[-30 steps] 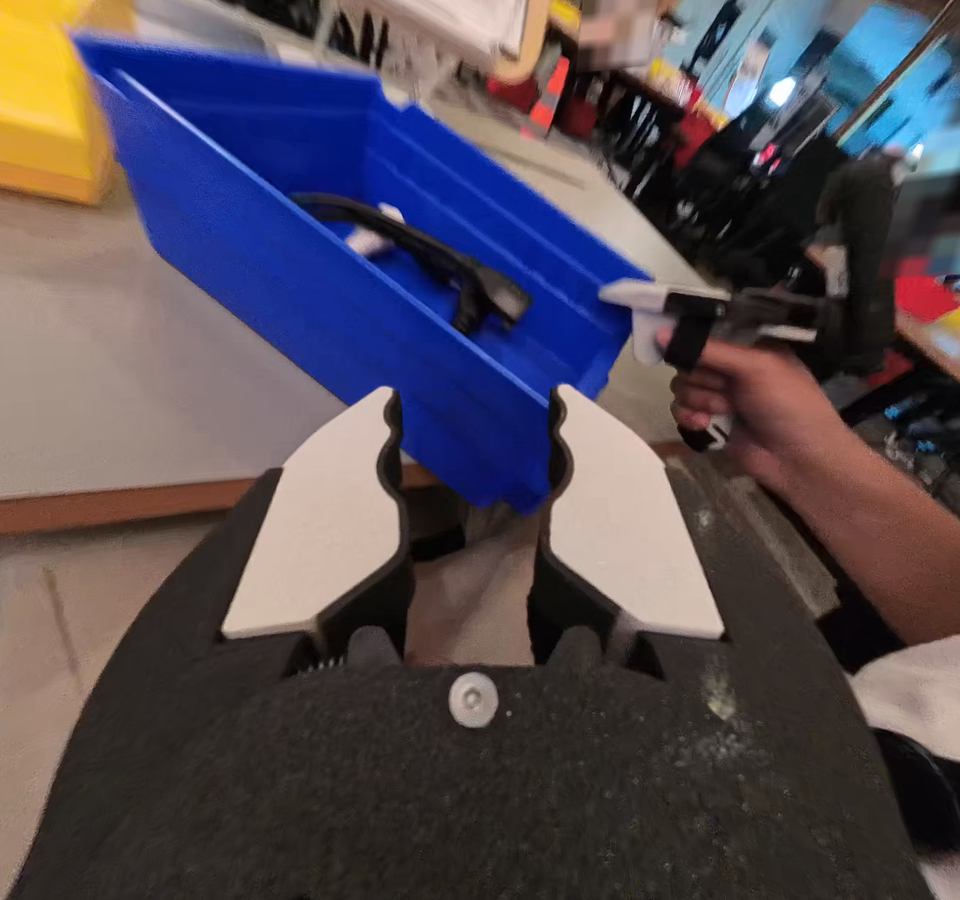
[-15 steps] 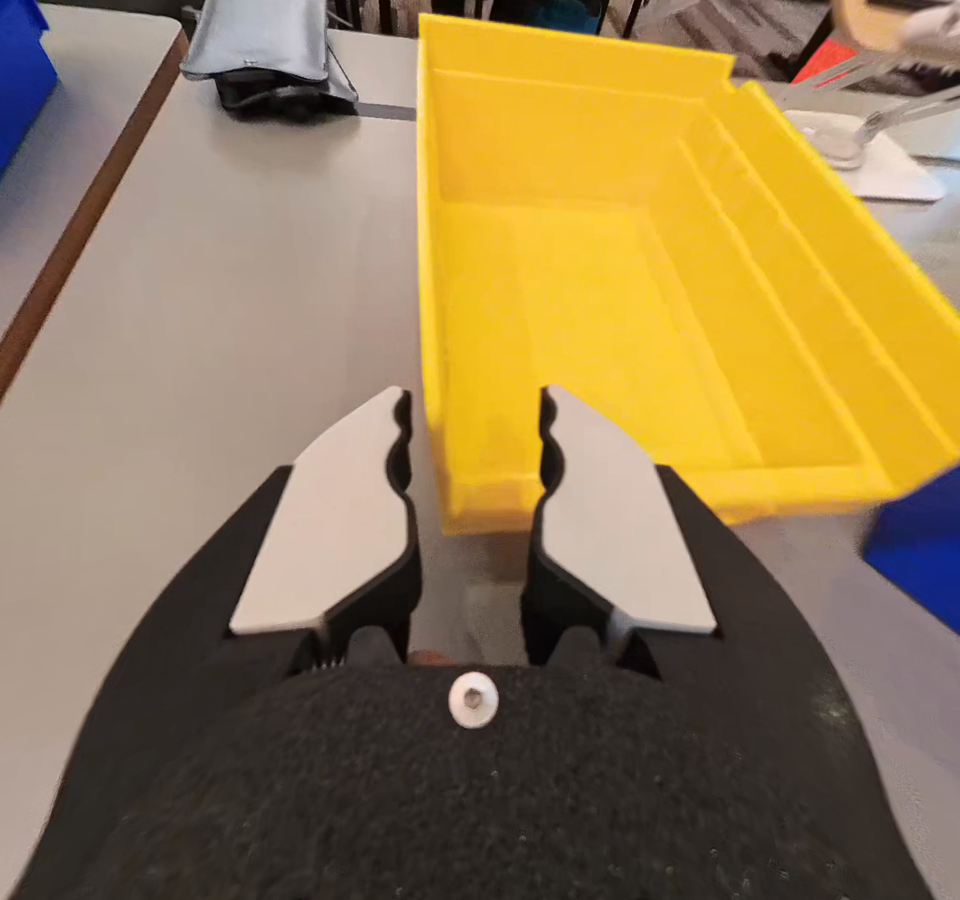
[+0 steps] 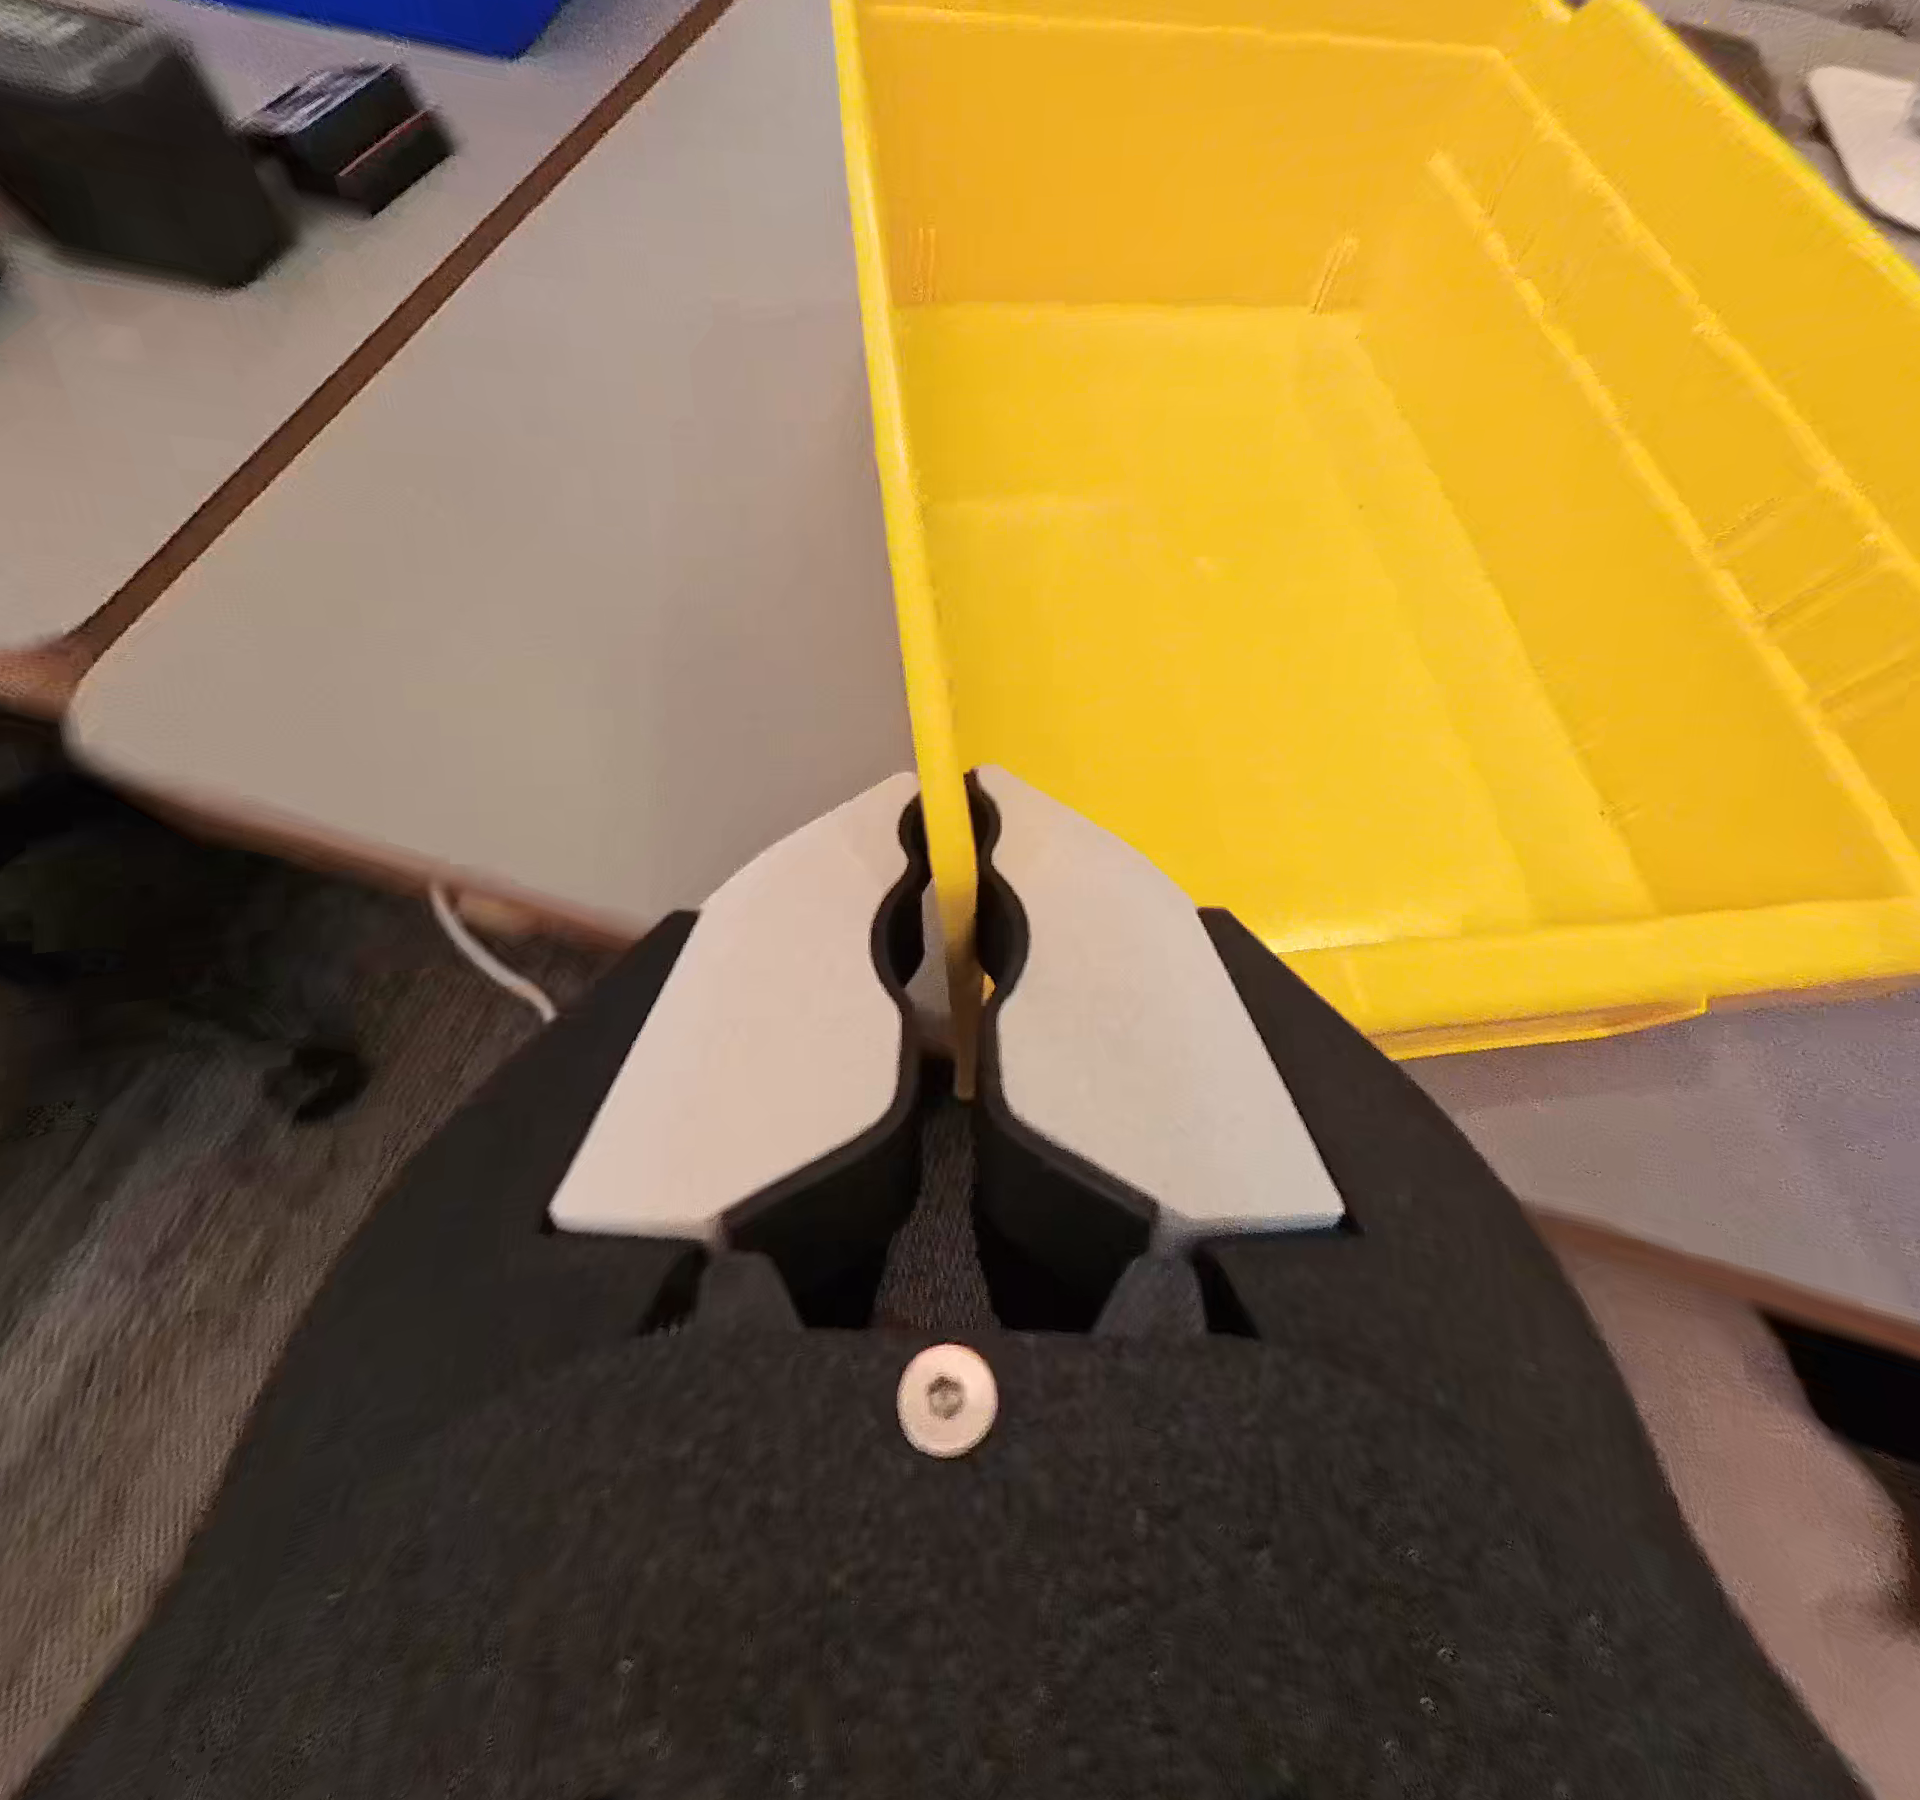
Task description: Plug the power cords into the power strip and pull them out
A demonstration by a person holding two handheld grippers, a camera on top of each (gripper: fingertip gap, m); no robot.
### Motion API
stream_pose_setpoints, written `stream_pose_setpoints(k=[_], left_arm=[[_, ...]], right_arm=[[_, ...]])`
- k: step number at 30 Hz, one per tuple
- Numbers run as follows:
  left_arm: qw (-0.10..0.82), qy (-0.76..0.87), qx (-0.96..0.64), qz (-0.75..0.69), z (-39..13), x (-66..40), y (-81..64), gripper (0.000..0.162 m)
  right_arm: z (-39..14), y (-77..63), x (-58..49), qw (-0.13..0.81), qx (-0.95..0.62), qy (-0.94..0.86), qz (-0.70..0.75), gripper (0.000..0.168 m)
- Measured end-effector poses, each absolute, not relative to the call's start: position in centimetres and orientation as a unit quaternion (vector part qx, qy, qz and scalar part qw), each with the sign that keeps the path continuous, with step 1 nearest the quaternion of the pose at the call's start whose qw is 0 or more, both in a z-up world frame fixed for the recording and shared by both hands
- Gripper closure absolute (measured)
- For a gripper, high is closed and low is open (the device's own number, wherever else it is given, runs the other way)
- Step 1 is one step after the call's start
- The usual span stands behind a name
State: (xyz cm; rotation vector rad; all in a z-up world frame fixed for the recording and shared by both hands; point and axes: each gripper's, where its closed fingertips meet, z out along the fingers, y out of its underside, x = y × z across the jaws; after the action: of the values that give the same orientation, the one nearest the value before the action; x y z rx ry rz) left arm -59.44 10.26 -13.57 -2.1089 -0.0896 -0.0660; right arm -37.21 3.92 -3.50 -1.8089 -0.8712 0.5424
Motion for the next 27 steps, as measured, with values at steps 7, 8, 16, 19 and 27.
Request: stream_pose_setpoints(k=[7, 8, 16, 19, 27], left_arm=[[0.491, -0.12, -0.863, 0.005, -13.6, -60.6, 0.0, 0.16], [0.491, -0.122, -0.863, 0.006, -13.6, -60.7, -0.7, 0.16], [0.501, -0.13, -0.856, 0.011, -14.0, -61.9, -4.1, 0.16], [0.504, -0.14, -0.852, 0.008, -13.9, -62.6, -5.2, 0.16], [0.507, -0.138, -0.851, -0.001, -13.9, -61.9, -5.5, 0.159]], right_arm=[[-4.6, -2.2, -41.0, 0.402, -0.814, -0.262, 0.328, 0.125], [-6.9, -2.2, -40.9, 0.397, -0.837, -0.251, 0.279, 0.133], [-13.2, 0.8, -40.2, 0.425, -0.883, -0.173, 0.103, 0.168], [-12.5, -0.7, -41.1, 0.405, -0.877, -0.203, 0.161, 0.158], [-11.4, -1.5, -42.5, 0.477, -0.823, -0.247, 0.184, 0.127]])
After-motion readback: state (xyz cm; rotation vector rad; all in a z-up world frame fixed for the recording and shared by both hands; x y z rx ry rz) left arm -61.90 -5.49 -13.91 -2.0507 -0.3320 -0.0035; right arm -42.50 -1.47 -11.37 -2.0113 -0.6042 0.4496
